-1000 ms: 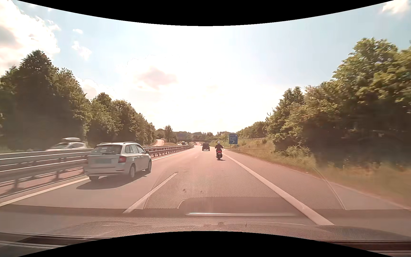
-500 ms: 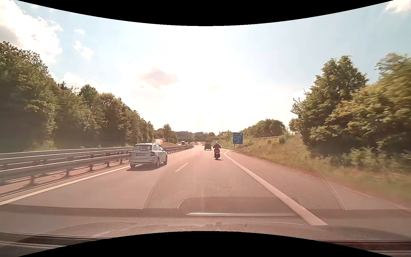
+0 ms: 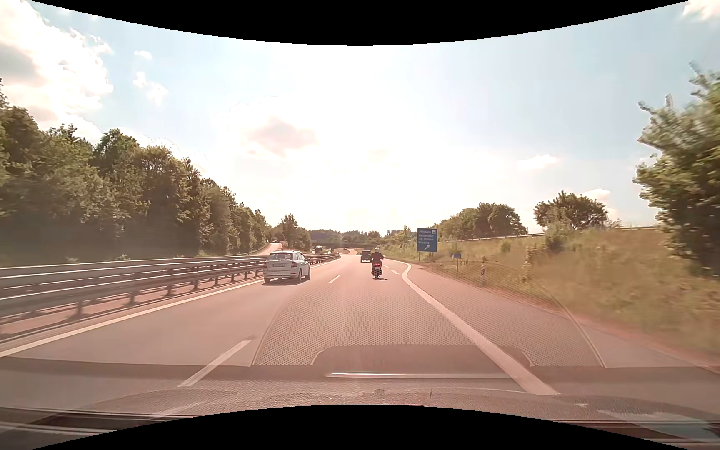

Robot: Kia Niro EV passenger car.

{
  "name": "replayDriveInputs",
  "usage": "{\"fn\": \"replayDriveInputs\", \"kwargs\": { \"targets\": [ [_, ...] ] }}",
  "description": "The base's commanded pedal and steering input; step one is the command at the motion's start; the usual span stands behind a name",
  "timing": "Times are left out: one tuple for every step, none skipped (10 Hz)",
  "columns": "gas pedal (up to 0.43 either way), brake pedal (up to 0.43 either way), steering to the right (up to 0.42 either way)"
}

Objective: Follow the waypoints while adhering to traffic rules and regulations

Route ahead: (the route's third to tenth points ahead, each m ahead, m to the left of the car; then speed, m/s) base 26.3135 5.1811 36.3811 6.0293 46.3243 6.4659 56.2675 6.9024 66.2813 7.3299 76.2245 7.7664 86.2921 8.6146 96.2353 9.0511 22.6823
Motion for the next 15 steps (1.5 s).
{"fn": "replayDriveInputs", "kwargs": {
  "targets": [
    [0.260,0.012,-0.003],
    [0.260,0.012,-0.003],
    [0.260,0.012,-0.003],
    [0.260,0.012,-0.003],
    [0.260,0.012,-0.003],
    [0.260,0.006,-0.003],
    [0.260,0.012,-0.003],
    [0.260,0.012,-0.003],
    [0.260,0.012,-0.003],
    [0.260,0.012,-0.003],
    [0.260,0.012,-0.003],
    [0.260,0.012,-0.003],
    [0.260,0.012,-0.003],
    [0.260,0.012,-0.003],
    [0.260,0.012,-0.005]
  ]
}}
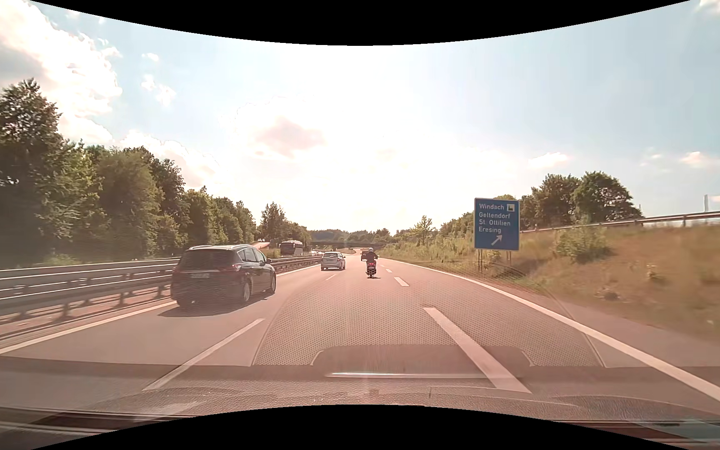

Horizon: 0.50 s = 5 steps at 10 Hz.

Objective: Follow the waypoints while adhering to traffic rules and regulations

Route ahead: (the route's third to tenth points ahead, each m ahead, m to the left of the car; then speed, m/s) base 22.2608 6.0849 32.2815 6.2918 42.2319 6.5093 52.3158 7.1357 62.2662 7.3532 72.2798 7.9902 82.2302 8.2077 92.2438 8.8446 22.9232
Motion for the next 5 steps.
{"fn": "replayDriveInputs", "kwargs": {
  "targets": [
    [0.260,0.012,-0.008],
    [0.260,0.012,-0.009],
    [0.260,0.012,-0.009],
    [0.260,0.012,-0.007],
    [0.260,0.012,-0.005]
  ]
}}
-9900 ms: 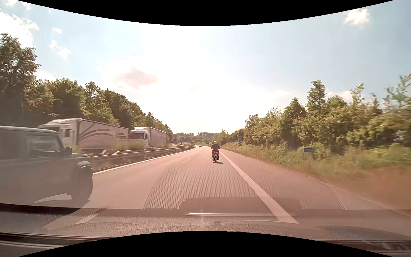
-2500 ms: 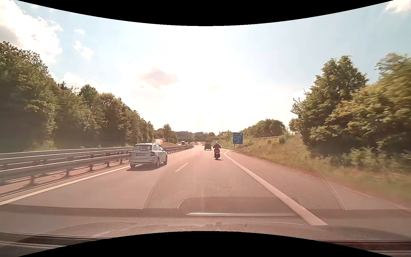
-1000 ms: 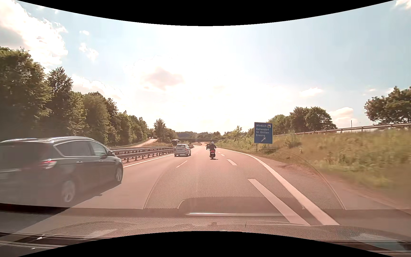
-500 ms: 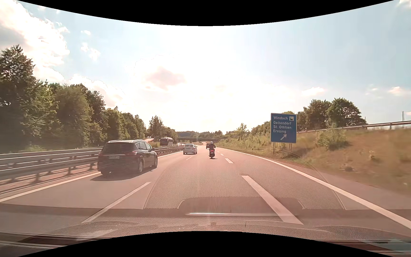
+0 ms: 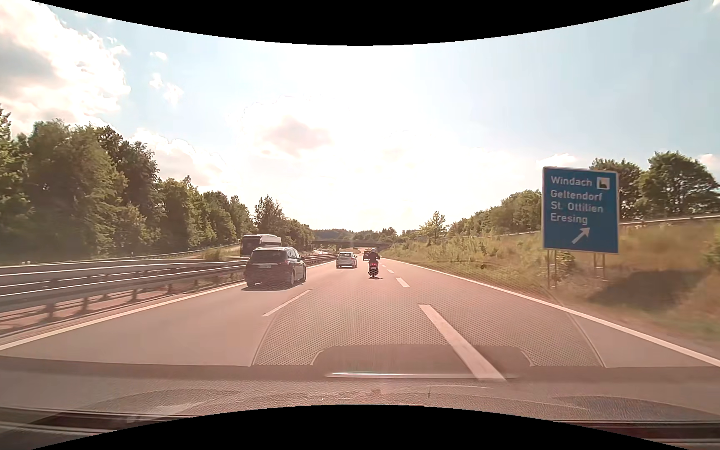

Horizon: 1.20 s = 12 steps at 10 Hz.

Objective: Follow the waypoints while adhering to traffic rules and regulations

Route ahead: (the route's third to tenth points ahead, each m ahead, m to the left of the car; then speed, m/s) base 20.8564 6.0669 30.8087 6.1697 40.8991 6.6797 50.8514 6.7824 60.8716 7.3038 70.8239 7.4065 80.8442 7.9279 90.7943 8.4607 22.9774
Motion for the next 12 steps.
{"fn": "replayDriveInputs", "kwargs": {
  "targets": [
    [0.260,0.006,-0.005],
    [0.260,0.012,-0.006],
    [0.260,0.012,-0.007],
    [0.260,0.012,-0.008],
    [0.268,0.012,-0.008],
    [0.280,0.012,-0.008],
    [0.280,0.012,-0.008],
    [0.287,0.012,-0.007],
    [0.287,0.012,-0.006],
    [0.287,0.012,-0.006],
    [0.287,0.012,-0.004],
    [0.299,0.012,-0.004]
  ]
}}
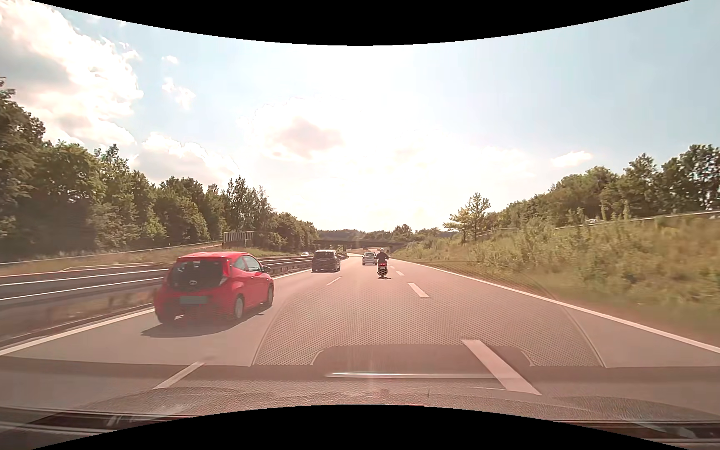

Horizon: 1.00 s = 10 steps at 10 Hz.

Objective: Follow the waypoints while adhering to traffic rules and regulations

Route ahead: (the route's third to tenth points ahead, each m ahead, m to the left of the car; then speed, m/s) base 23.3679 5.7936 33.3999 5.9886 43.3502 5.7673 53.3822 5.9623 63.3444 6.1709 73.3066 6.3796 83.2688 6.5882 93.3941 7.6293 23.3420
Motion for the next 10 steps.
{"fn": "replayDriveInputs", "kwargs": {
  "targets": [
    [0.299,0.012,-0.003],
    [0.299,0.012,-0.003],
    [0.299,0.012,-0.002],
    [0.299,0.012,-0.001],
    [0.299,0.012,0.000],
    [0.299,0.012,0.000],
    [0.299,0.012,-0.001],
    [0.299,0.006,-0.004],
    [0.299,0.012,-0.006],
    [0.299,0.012,-0.005]
  ]
}}
